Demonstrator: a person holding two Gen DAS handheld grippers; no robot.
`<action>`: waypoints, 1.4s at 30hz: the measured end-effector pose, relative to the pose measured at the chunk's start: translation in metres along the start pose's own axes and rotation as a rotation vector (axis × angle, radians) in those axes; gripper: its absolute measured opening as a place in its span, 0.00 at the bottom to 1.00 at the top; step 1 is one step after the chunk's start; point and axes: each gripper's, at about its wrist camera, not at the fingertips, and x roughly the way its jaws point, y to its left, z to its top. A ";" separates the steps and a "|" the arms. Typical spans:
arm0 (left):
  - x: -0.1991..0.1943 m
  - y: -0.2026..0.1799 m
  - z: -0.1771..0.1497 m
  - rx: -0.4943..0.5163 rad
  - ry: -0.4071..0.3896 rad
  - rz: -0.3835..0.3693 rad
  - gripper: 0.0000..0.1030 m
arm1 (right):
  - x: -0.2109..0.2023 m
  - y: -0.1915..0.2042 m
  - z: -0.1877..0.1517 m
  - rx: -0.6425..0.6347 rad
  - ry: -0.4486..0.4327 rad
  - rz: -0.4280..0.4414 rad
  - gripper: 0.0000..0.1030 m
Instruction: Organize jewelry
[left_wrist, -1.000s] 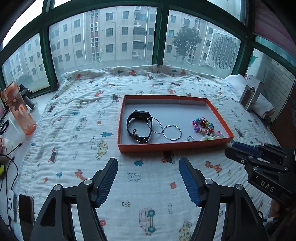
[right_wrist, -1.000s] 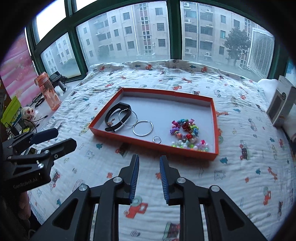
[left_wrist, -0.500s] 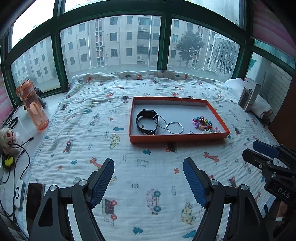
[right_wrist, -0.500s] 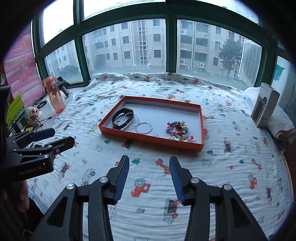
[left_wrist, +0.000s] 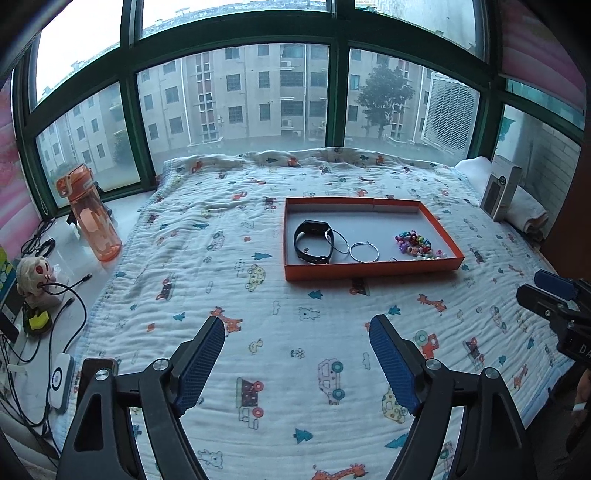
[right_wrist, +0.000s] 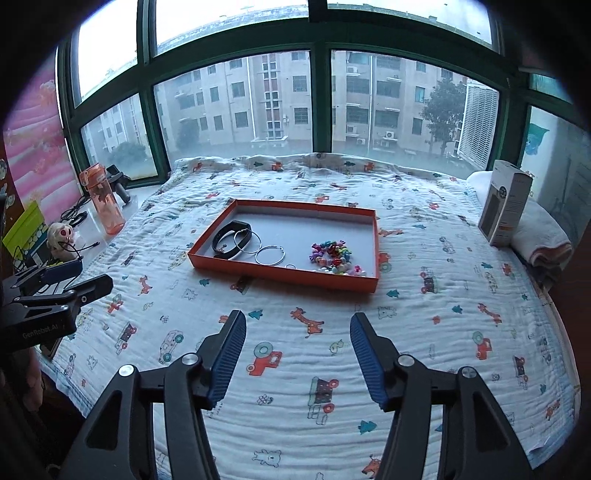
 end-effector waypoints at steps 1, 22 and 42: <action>-0.002 0.002 -0.001 0.000 0.000 0.002 0.84 | -0.002 -0.002 -0.001 0.002 -0.002 -0.004 0.63; -0.005 0.012 -0.015 -0.015 0.024 0.001 0.85 | -0.015 -0.017 -0.014 0.032 -0.011 -0.036 0.67; 0.001 -0.011 -0.015 -0.010 0.032 -0.028 0.85 | -0.006 -0.004 -0.008 0.036 0.010 -0.021 0.67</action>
